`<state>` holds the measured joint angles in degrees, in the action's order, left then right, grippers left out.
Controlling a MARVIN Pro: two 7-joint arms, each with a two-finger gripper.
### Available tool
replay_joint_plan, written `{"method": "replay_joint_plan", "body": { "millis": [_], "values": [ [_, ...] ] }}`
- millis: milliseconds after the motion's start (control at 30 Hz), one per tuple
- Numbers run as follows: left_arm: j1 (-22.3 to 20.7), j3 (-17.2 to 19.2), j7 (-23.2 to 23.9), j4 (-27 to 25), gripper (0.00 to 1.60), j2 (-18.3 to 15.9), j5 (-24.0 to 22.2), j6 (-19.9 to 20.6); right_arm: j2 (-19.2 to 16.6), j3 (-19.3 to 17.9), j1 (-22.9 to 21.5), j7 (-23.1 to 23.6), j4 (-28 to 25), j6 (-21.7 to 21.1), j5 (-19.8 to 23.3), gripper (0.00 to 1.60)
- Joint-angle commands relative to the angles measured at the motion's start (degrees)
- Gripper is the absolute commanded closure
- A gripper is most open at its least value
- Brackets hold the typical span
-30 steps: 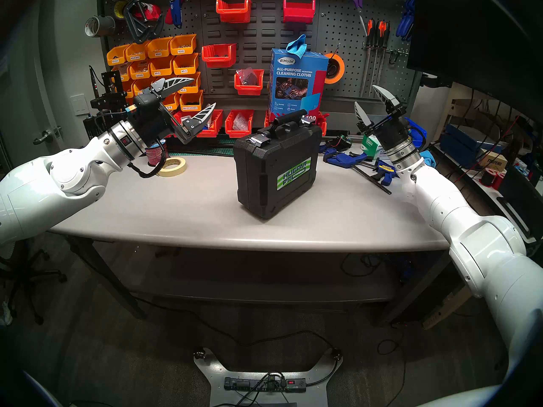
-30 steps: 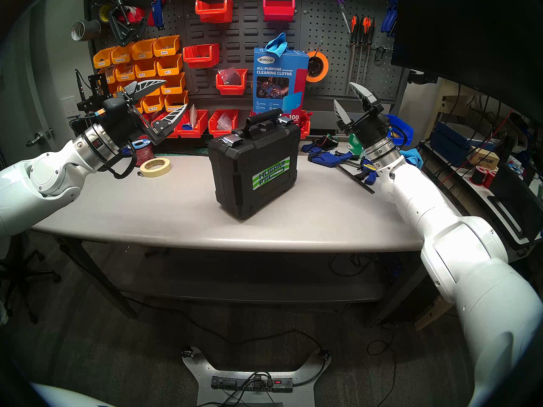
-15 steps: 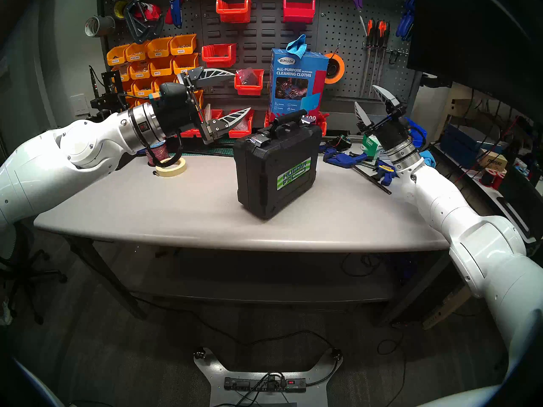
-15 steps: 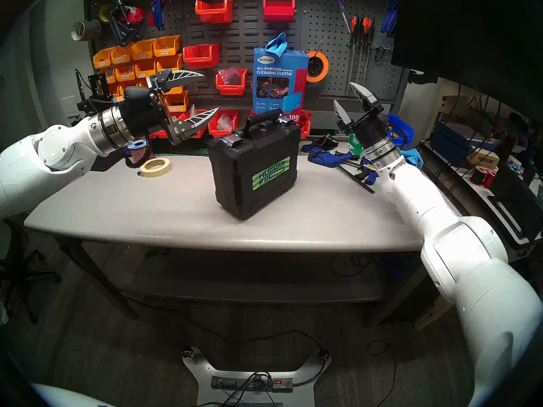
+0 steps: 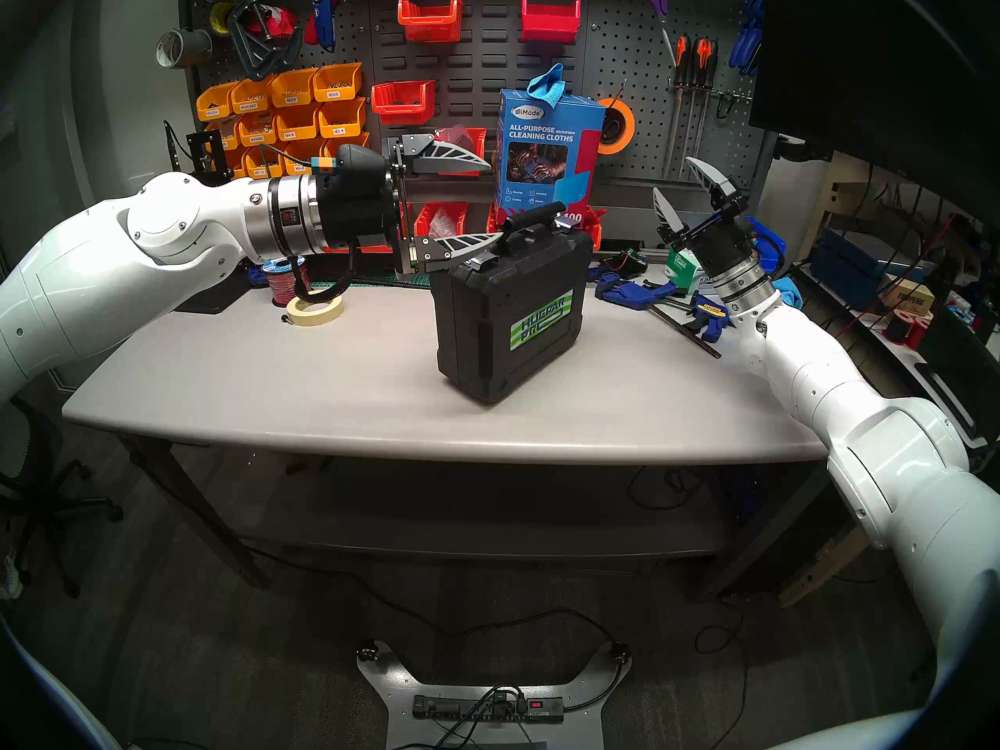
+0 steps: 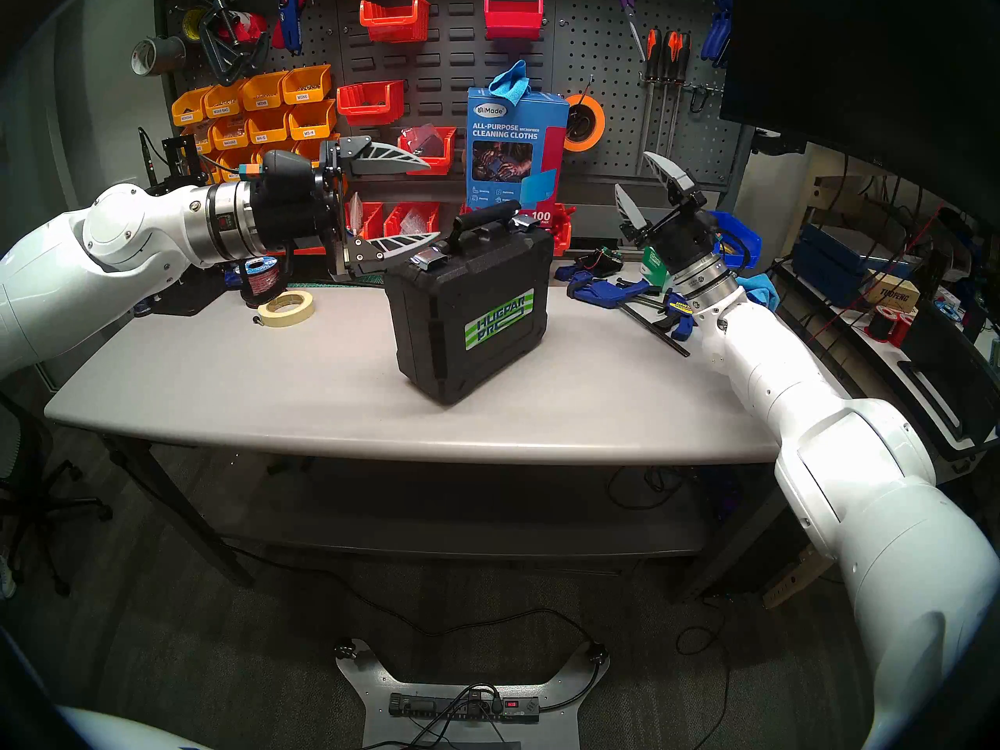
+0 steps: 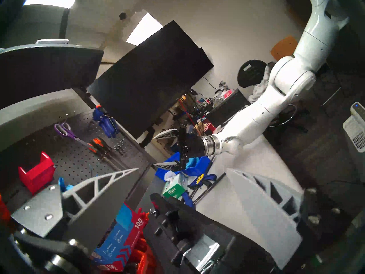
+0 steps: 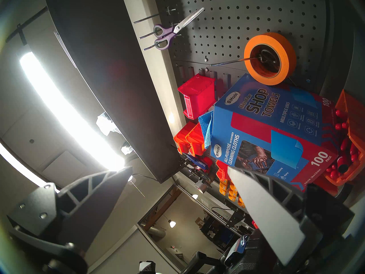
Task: Open the tool box
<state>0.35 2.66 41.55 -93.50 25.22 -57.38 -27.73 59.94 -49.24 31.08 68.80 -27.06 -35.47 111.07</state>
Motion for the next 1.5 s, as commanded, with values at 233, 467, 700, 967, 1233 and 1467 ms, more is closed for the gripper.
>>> {"method": "replay_joint_plan", "body": {
  "millis": [233,467,700,967,1233,1467],
  "values": [
    [-0.08,0.18,-5.16,2.33,0.0,5.27,-3.34,8.61,-0.04,0.03,-0.7,0.03,-0.33,0.05,-0.19,0.0],
    [-0.36,-0.29,-10.78,-0.35,0.0,5.76,-1.4,13.2,-0.04,0.03,-0.7,0.03,-0.33,0.05,-0.19,0.0],
    [-0.47,-0.62,-18.09,-2.99,0.0,6.49,0.44,18.7,-0.04,0.04,-0.7,0.03,-0.33,0.05,-0.19,0.0],
    [-0.48,-0.17,-23.41,-4.39,0.0,7.18,0.08,23.46,-0.03,0.03,-0.7,0.03,-0.32,0.05,-0.21,0.0],
    [-0.72,0.0,-25.04,-5.38,0.0,7.39,-1.24,27.45,-0.03,0.01,-0.7,0.04,-0.32,0.04,-0.23,0.0],
    [-0.59,0.49,-26.07,-5.5,0.0,7.67,-3.27,29.19,-0.03,0.0,-0.7,0.04,-0.32,0.04,-0.24,0.0]
  ]
}}
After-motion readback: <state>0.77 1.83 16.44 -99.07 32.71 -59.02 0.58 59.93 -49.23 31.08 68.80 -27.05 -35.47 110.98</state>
